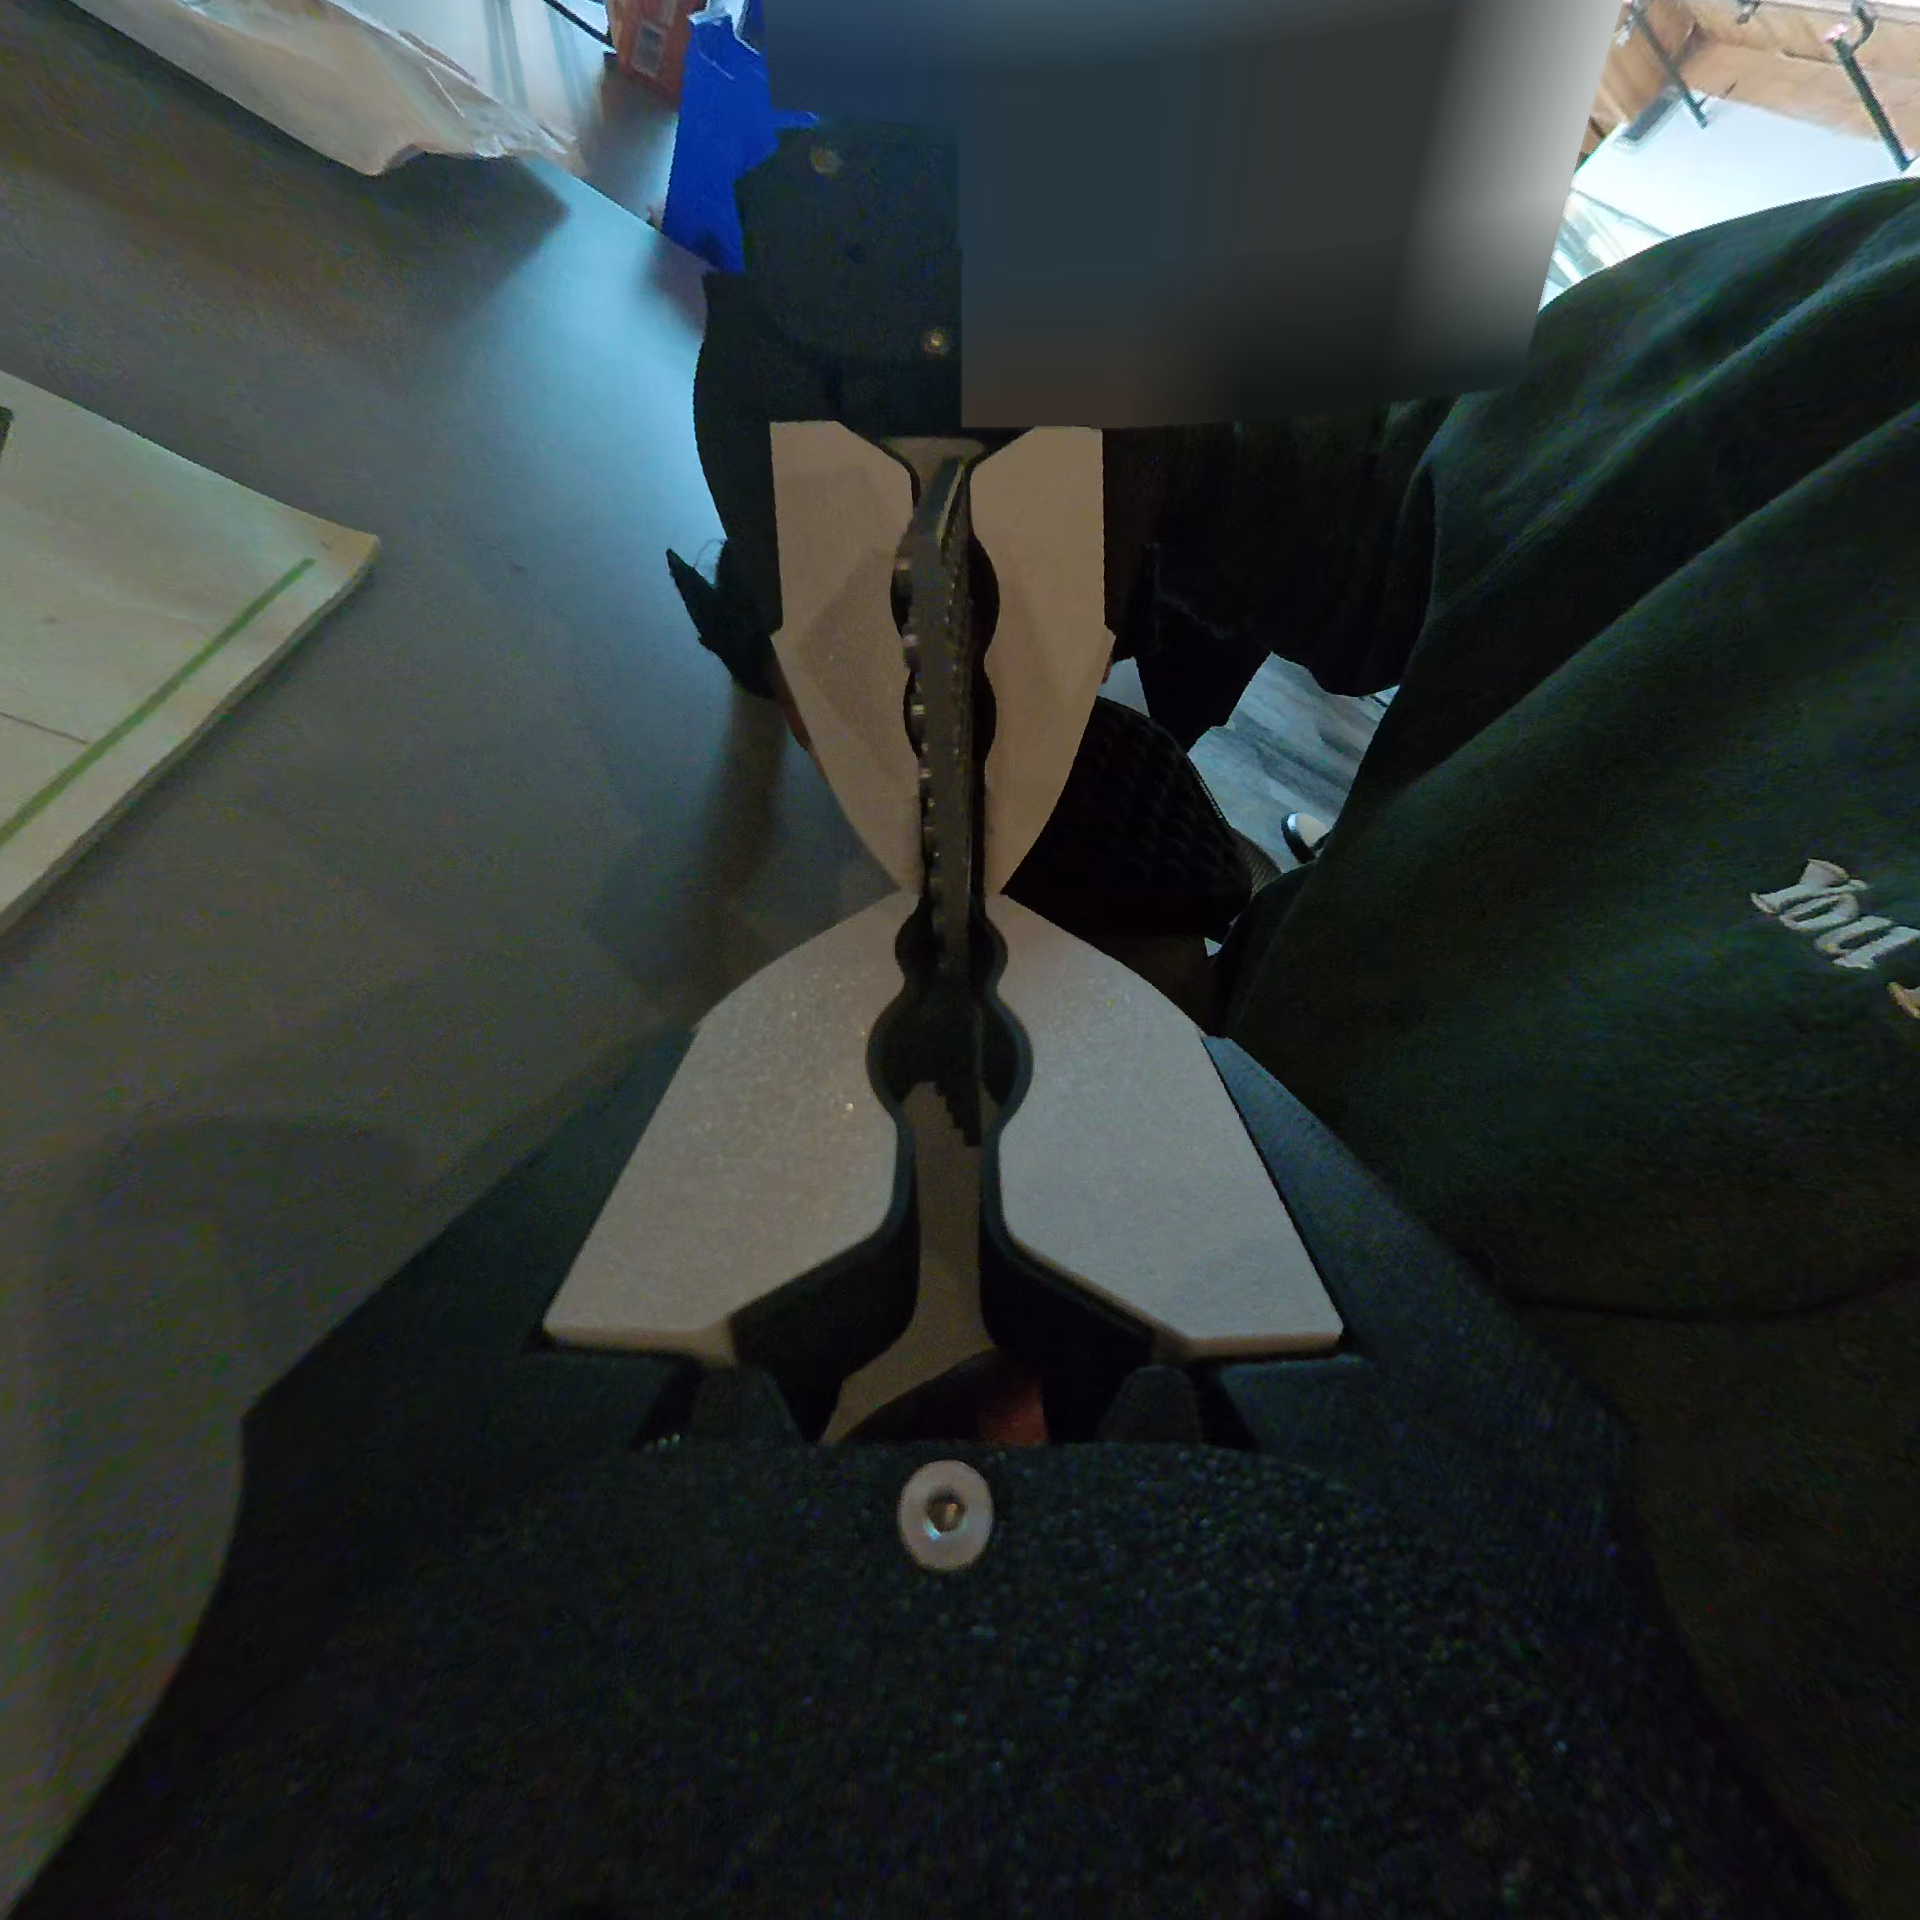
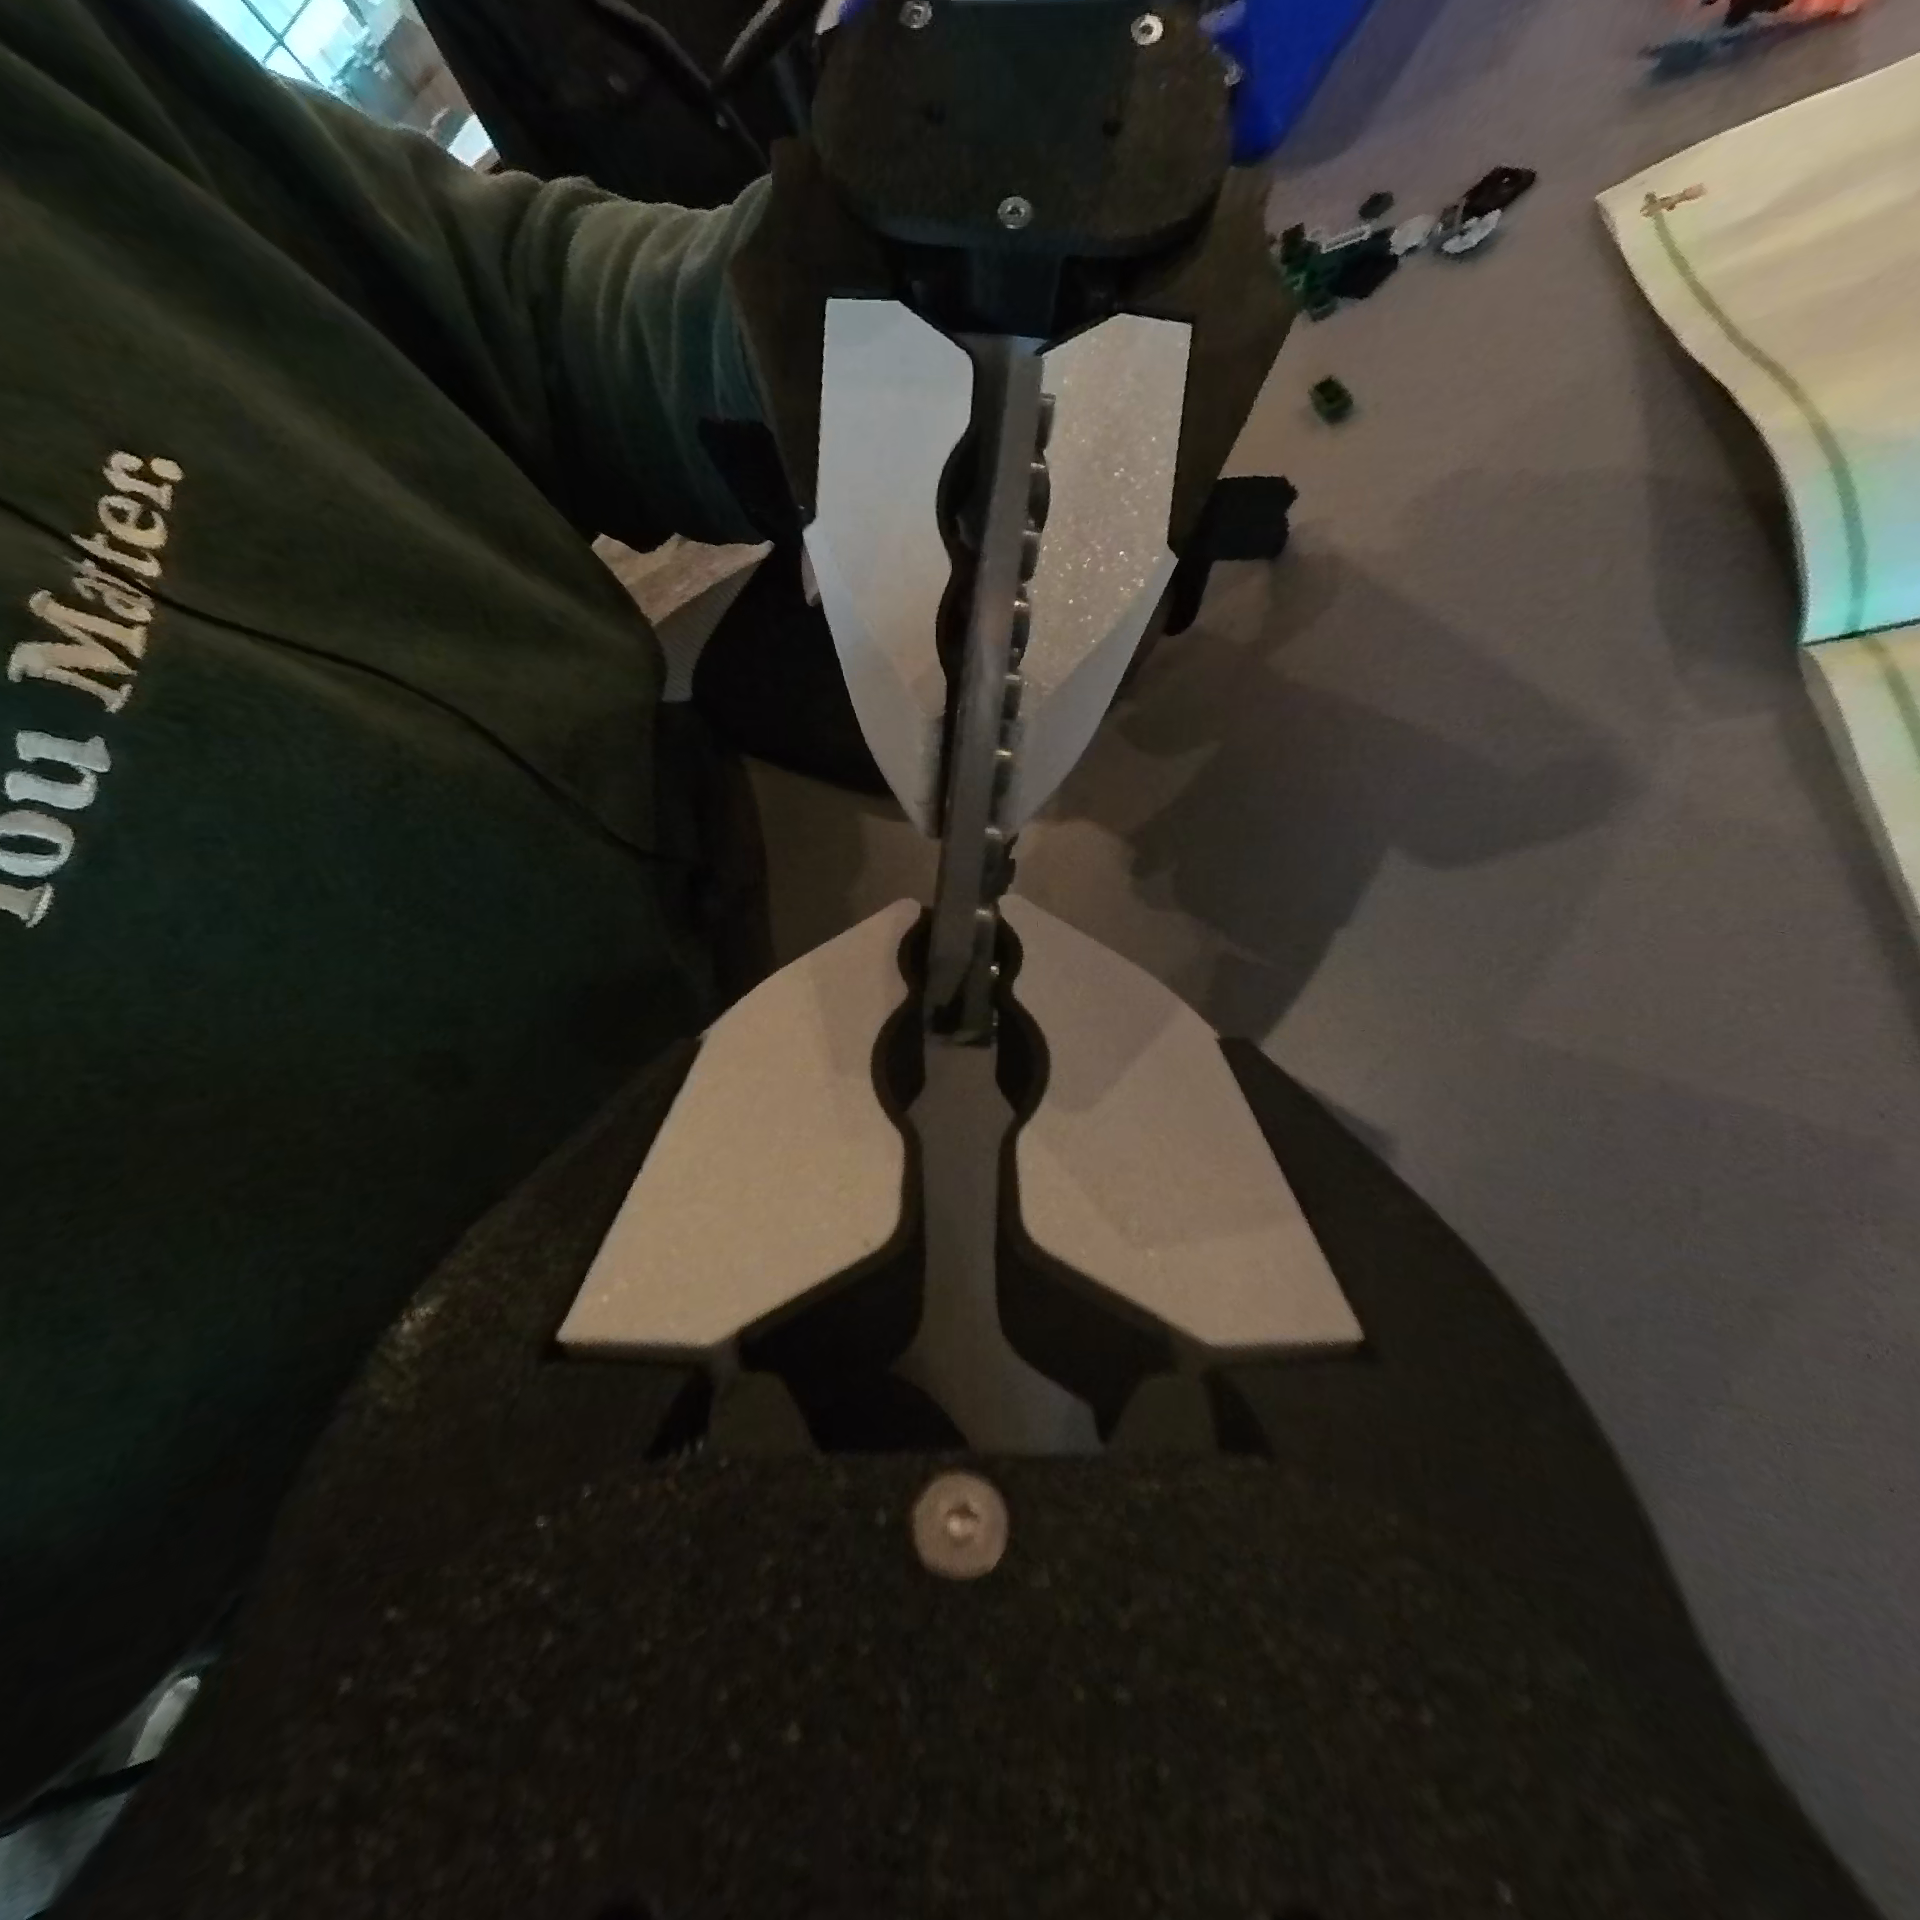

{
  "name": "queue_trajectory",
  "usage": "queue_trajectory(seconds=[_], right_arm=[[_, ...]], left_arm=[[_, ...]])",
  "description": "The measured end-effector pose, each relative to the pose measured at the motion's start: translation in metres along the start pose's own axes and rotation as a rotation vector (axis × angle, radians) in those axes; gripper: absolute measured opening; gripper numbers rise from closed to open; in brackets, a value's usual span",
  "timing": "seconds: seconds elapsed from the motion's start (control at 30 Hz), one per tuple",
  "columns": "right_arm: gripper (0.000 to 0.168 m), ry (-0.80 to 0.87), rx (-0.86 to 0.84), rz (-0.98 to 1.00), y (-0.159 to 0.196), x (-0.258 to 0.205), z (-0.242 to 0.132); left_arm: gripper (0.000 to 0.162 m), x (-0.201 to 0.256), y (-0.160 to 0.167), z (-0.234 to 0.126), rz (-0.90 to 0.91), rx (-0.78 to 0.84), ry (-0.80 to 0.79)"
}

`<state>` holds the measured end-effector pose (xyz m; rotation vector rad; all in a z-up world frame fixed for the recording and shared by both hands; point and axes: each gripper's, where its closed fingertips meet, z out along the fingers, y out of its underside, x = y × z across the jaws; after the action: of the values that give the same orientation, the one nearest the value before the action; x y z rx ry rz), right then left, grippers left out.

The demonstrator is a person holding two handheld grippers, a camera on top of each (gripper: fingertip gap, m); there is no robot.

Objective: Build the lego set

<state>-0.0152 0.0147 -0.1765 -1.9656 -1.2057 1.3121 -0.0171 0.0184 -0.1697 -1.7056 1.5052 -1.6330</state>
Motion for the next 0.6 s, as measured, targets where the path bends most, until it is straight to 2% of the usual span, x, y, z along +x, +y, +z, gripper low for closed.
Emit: queue_trajectory(seconds=[0.6], right_arm=[[0.008, -0.01, 0.05, 0.021, -0.0076, -0.0023, -0.0034]], left_arm=[[0.006, 0.0017, -0.009, -0.0048, 0.049, 0.026, -0.046]])
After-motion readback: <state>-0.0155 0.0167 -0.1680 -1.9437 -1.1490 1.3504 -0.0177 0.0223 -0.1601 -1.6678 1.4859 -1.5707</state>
